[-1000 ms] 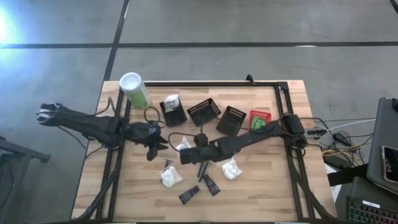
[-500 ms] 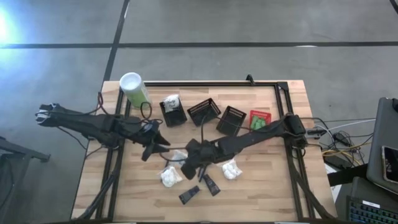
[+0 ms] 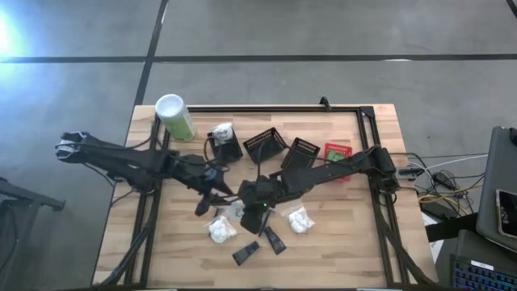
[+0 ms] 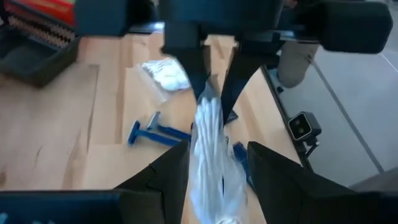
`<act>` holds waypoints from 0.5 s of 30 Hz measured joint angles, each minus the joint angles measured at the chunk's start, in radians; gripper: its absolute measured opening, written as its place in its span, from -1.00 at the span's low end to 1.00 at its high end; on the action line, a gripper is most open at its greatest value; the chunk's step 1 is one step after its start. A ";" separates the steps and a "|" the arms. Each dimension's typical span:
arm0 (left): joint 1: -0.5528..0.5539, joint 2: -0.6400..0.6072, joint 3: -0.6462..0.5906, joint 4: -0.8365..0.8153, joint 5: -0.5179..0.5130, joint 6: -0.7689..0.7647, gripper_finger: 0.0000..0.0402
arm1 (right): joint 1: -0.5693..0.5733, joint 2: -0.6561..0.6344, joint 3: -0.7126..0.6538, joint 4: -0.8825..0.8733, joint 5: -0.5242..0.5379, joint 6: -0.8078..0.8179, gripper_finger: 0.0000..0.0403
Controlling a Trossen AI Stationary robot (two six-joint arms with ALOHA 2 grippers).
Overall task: Pick & Place Travel size toiletries
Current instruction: Put the cotton pack into the left black bin
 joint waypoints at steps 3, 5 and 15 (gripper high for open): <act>0.000 0.066 0.040 0.000 0.030 0.031 -0.16 | 0.001 0.001 0.017 -0.018 -0.003 -0.006 -0.90; 0.000 0.110 0.064 -0.008 0.053 0.053 -0.16 | 0.000 0.001 0.019 -0.017 -0.003 -0.008 -0.90; 0.000 0.223 0.135 -0.080 0.083 0.100 -0.16 | 0.003 0.002 0.004 -0.026 0.004 0.001 -0.89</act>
